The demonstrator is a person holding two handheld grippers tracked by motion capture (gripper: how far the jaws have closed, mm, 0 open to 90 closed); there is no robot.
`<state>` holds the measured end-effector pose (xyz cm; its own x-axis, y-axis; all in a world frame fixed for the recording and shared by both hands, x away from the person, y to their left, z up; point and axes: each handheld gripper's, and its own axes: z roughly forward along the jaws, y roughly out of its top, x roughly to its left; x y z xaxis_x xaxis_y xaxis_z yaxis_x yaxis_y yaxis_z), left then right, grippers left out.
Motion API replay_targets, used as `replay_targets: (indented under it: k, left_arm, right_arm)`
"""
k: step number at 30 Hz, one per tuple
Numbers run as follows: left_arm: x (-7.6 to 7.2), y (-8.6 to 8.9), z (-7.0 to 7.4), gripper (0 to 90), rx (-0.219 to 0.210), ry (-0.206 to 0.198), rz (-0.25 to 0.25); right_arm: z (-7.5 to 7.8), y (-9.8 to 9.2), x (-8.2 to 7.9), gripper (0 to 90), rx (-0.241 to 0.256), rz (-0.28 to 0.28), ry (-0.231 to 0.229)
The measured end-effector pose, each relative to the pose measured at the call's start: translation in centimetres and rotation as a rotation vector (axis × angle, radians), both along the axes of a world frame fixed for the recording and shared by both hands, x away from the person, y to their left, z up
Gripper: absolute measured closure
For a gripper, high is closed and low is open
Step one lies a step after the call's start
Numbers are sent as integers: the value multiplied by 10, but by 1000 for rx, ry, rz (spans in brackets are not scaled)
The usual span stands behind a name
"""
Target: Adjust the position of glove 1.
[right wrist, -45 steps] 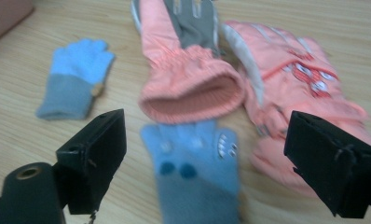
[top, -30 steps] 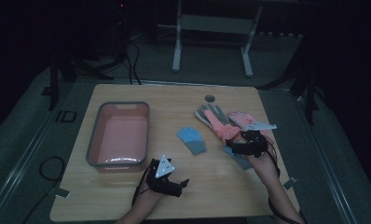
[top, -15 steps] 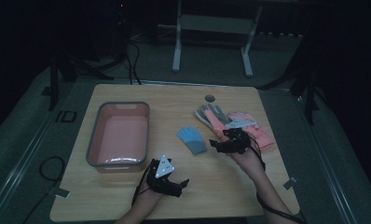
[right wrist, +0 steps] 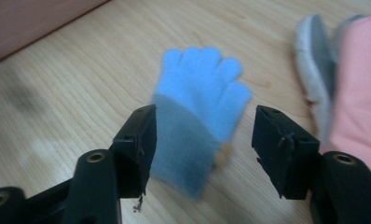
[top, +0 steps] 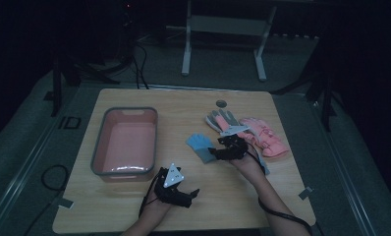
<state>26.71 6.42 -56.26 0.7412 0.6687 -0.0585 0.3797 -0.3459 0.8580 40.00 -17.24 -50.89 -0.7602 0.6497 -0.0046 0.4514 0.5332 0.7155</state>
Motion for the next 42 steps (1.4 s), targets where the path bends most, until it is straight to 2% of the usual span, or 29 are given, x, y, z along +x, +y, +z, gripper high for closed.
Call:
replay_targets:
  k: [2, 3, 4, 7, 9, 11, 14, 15, 16, 20, 24, 26, 31, 32, 33, 38, 39, 42]
  left_arm:
    - [0, 0, 0, 1, 0, 0, 0]
    - [0, 0, 0, 1, 0, 0, -1]
    - [0, 0, 0, 1, 0, 0, -2]
    - [0, 0, 0, 1, 0, 1, -3]
    - [0, 0, 0, 1, 1, 1, -5]
    - [0, 0, 0, 1, 1, 3, -6]
    - [0, 0, 0, 1, 2, 3, -7]
    - [0, 0, 0, 1, 2, 3, -8]
    - [0, 0, 0, 1, 1, 4, -8]
    - [0, 0, 0, 1, 0, 5, -10]
    - [0, 0, 0, 1, 1, 5, -11]
    - [0, 0, 0, 1, 1, 6, -9]
    - [0, 0, 0, 1, 0, 8, -7]
    - [0, 0, 0, 1, 0, 8, -7]
    - [0, 0, 0, 1, 0, 8, -7]
    - [0, 0, 0, 1, 2, 8, -8]
    - [0, 0, 0, 1, 0, 7, -7]
    - [0, 0, 0, 1, 0, 7, -8]
  right_arm:
    - [-7, 9, 4, 475, -33, 39, 23]
    - [-7, 9, 4, 475, -33, 39, 23]
    - [-12, 14, 7, 532, -51, 64, 31]
    - [-15, 16, 9, 554, -57, 68, 34]
    - [-21, 23, 17, 609, -62, 72, 53]
    - [-23, 24, 19, 612, -60, 76, 61]
    - [-26, 29, 25, 626, -63, 81, 51]
    - [-28, 31, 26, 636, -66, 83, 42]
    - [-33, 34, 29, 661, -86, 89, 58]
    - [-37, 35, 31, 710, -70, 78, 71]
    - [-38, 35, 29, 767, -64, 71, 62]
    - [-39, 36, 26, 828, -59, 39, 52]
    - [-39, 40, 22, 868, -50, -27, 50]
    - [-36, 41, 18, 877, -44, -69, 47]
    - [-33, 41, 16, 879, -39, -88, 43]
    - [-23, 38, 8, 882, -14, -126, 40]
    - [-13, 34, -1, 882, -14, -154, 30]
    - [-3, 26, -13, 882, -2, -195, 35]
